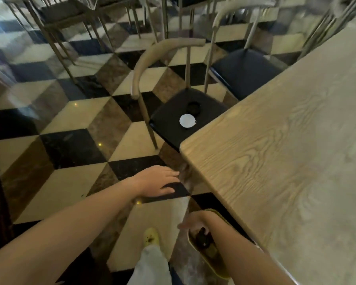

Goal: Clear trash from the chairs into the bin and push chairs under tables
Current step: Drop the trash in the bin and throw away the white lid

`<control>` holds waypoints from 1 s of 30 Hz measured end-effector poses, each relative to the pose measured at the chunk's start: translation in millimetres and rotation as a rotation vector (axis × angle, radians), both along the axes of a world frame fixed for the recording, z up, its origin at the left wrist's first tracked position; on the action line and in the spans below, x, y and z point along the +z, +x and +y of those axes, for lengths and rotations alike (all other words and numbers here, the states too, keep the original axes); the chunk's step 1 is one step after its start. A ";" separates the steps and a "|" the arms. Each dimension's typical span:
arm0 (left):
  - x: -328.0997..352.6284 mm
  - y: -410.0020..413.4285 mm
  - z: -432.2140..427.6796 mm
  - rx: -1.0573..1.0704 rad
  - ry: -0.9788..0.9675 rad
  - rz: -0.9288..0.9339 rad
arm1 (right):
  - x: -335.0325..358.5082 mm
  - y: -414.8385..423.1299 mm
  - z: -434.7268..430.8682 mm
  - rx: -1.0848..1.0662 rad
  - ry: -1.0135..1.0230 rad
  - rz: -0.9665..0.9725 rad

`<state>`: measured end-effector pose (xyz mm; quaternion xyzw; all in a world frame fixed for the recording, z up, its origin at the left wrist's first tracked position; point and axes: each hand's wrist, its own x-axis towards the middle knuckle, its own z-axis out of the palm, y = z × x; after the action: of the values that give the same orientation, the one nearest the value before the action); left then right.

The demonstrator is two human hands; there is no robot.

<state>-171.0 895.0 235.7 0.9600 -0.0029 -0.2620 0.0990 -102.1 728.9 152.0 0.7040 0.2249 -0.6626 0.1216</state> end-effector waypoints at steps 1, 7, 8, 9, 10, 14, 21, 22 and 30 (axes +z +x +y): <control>3.8 -2.4 23.4 0.029 0.035 0.077 | 6.0 0.8 21.4 -0.022 0.012 -0.008; 18.1 5.5 141.1 0.301 0.083 0.416 | 49.3 11.6 141.4 -0.040 0.148 0.015; 23.4 12.6 154.7 0.304 0.092 0.416 | 55.0 16.7 158.3 -0.054 0.179 0.011; 29.4 20.8 166.8 0.303 0.085 0.412 | 60.4 23.3 174.8 -0.073 0.207 0.009; 34.4 31.5 177.3 0.306 0.067 0.419 | 65.3 32.2 190.4 -0.087 0.235 0.009; 39.6 83.9 216.6 0.312 0.020 0.401 | 81.1 84.4 245.9 -0.130 0.293 -0.007; 26.7 194.6 281.6 0.182 -0.043 0.406 | 64.6 203.9 299.8 -0.248 0.188 -0.085; 25.7 209.5 288.5 0.166 -0.040 0.409 | 62.1 218.9 302.1 -0.270 0.162 -0.098; -1.8 301.8 327.7 0.085 -0.064 0.413 | 29.0 292.8 298.2 -0.504 0.248 -0.349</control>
<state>130.7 1222.7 233.8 0.8815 0.0495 -0.4487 0.1387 190.6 1027.1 180.9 0.8499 0.0983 -0.5086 -0.0963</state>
